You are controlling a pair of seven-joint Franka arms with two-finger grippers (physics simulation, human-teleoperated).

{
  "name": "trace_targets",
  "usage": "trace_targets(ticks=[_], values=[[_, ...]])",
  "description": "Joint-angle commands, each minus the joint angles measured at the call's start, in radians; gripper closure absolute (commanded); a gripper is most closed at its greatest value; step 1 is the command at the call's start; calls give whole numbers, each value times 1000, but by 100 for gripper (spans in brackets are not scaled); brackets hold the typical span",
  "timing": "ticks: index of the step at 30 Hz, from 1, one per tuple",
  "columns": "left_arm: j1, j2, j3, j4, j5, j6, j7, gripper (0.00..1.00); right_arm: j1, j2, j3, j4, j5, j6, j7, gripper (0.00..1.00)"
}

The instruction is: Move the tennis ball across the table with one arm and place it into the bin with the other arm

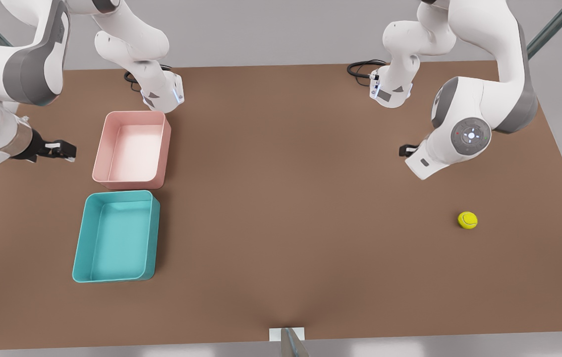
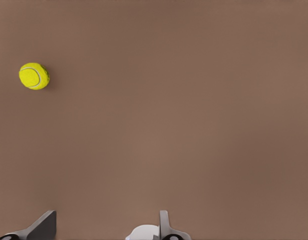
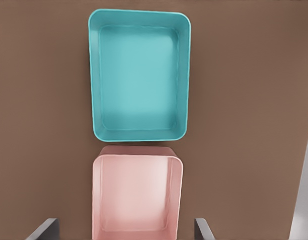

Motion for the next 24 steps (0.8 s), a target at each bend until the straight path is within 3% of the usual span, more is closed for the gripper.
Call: trace_targets(ticks=[1, 3, 4, 5, 6, 12, 14, 20, 21, 23, 24], values=[[0, -1, 0, 0, 4, 65, 14, 0, 0, -2, 0, -4, -2, 52, 39, 0], [0, 0, 0, 0, 4, 68, 17, 1, 3, -2, 0, 2, -11, 52, 38, 0], [2, 11, 0, 0, 4, 94, 20, 24, 3, -2, 0, 1, -10, 50, 38, 0], [29, 63, 6, 8, 11, 115, 78, 61, 1, 7, 0, -4, 0, 47, 36, 0], [52, 100, 38, 8, 11, 166, 195, 76, 9, 8, -3, -4, -2, 39, 38, 0], [492, 497, 62, 346, 16, 330, 1448, 79, -31, 48, -14, -28, 66, 65, 41, 0], [565, 566, 62, 434, 16, 330, 1642, 79, -22, 80, -9, -24, 72, 125, 43, 0], [579, 570, 60, 364, 68, 419, 1856, 79, 14, 91, -5, -22, 66, 138, 56, 0], [574, 550, 60, 296, 62, 474, 1991, 79, 14, 91, -5, -22, 75, 138, 58, 0], [528, 446, 110, 47, 70, 761, 2108, 79, 14, 88, -5, -15, 84, 142, 58, 0], [523, 441, 126, 17, 70, 809, 2131, 79, 12, 87, -5, -15, 87, 142, 58, 0]])
